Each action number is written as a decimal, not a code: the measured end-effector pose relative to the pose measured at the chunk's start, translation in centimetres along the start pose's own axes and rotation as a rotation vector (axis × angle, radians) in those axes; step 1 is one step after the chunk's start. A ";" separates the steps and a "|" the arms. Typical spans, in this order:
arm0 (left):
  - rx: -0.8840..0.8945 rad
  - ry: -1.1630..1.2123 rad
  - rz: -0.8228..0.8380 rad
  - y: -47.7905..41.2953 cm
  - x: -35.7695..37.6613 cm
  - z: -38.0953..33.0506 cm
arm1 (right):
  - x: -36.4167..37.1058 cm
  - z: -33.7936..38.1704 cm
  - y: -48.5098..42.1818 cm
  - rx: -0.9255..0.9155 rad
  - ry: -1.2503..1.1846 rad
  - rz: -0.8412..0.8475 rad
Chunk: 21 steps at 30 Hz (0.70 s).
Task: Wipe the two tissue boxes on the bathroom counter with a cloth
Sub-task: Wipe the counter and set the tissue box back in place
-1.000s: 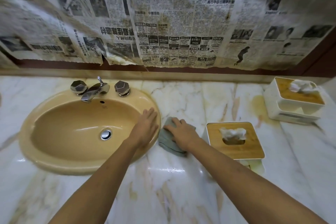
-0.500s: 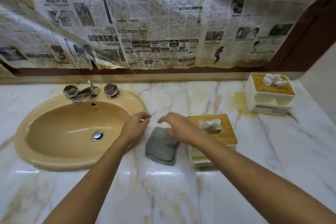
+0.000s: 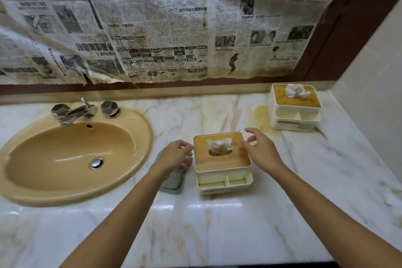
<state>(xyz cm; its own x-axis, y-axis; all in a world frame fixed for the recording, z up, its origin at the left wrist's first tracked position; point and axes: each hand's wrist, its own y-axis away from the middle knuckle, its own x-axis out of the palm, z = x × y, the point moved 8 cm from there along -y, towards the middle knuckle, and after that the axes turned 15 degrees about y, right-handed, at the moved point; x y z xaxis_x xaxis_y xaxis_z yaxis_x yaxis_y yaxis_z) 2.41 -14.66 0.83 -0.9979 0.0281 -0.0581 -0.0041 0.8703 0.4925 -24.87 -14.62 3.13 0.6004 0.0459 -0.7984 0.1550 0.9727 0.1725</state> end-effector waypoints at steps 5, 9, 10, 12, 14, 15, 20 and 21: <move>-0.022 0.121 -0.019 0.9 0.9 1.1 | 2.6 -3.1 1.3 0.185 -0.237 0.123; 0.008 0.146 -0.047 1.2 1.3 0.8 | 3.4 -3.0 1.6 0.208 -0.325 0.125; 0.022 0.153 -0.052 1.1 1.3 0.5 | 3.4 -2.8 1.5 0.199 -0.321 0.109; 0.036 0.171 -0.056 0.8 0.9 -0.4 | 2.8 -2.0 1.0 0.185 -0.333 0.075; 0.055 0.186 -0.050 0.0 0.1 -2.1 | 1.8 -0.4 -0.3 0.160 -0.365 0.064; 0.069 0.199 -0.048 -0.5 -0.5 -3.2 | 1.3 0.8 -1.1 0.139 -0.378 0.066; 0.154 0.205 -0.077 -4.7 -5.3 -9.4 | 0.3 8.1 -6.8 0.051 -0.421 0.095; 0.161 0.202 -0.091 -5.7 -6.4 -10.2 | 0.7 9.5 -8.0 0.054 -0.442 0.107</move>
<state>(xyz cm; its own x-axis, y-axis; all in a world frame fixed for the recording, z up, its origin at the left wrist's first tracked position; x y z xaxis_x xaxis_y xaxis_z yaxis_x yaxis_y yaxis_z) 8.19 -24.77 7.24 -0.9866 -0.1385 0.0866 -0.1003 0.9322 0.3476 -18.27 -24.49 6.66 0.8907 0.0323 -0.4535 0.1076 0.9542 0.2792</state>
